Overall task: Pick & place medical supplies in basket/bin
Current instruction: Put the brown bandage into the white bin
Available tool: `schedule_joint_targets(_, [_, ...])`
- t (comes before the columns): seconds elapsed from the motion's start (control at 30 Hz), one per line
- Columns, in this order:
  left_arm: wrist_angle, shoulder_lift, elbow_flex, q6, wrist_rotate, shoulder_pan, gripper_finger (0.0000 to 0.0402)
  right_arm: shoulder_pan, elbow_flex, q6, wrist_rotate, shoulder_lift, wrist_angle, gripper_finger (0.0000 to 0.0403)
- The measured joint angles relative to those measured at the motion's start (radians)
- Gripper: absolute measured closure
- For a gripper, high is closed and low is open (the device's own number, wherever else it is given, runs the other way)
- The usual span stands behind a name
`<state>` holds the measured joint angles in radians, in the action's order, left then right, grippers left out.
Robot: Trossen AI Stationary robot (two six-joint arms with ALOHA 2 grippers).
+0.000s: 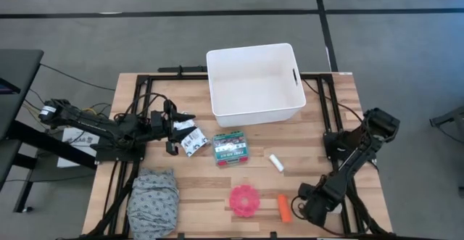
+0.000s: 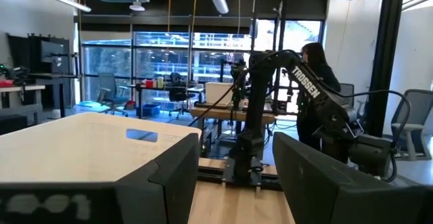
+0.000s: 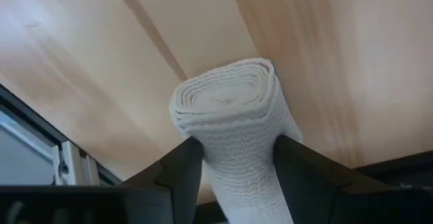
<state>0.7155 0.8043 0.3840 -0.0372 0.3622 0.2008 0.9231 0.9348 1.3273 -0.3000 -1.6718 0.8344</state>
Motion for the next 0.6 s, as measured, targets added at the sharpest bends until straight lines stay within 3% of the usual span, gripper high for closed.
schedule_joint_targets(0.37, [0.000, 0.000, 0.000, -0.001, -0.001, 0.000, 0.0223, 0.020, -0.005, 0.032, 0.039, -0.004, -0.072, 0.0185])
schedule_joint_targets(0.6, [0.000, 0.000, 0.000, -0.001, -0.001, 0.000, 0.0223, 0.021, -0.023, 0.084, 0.047, -0.003, -0.095, 0.0182])
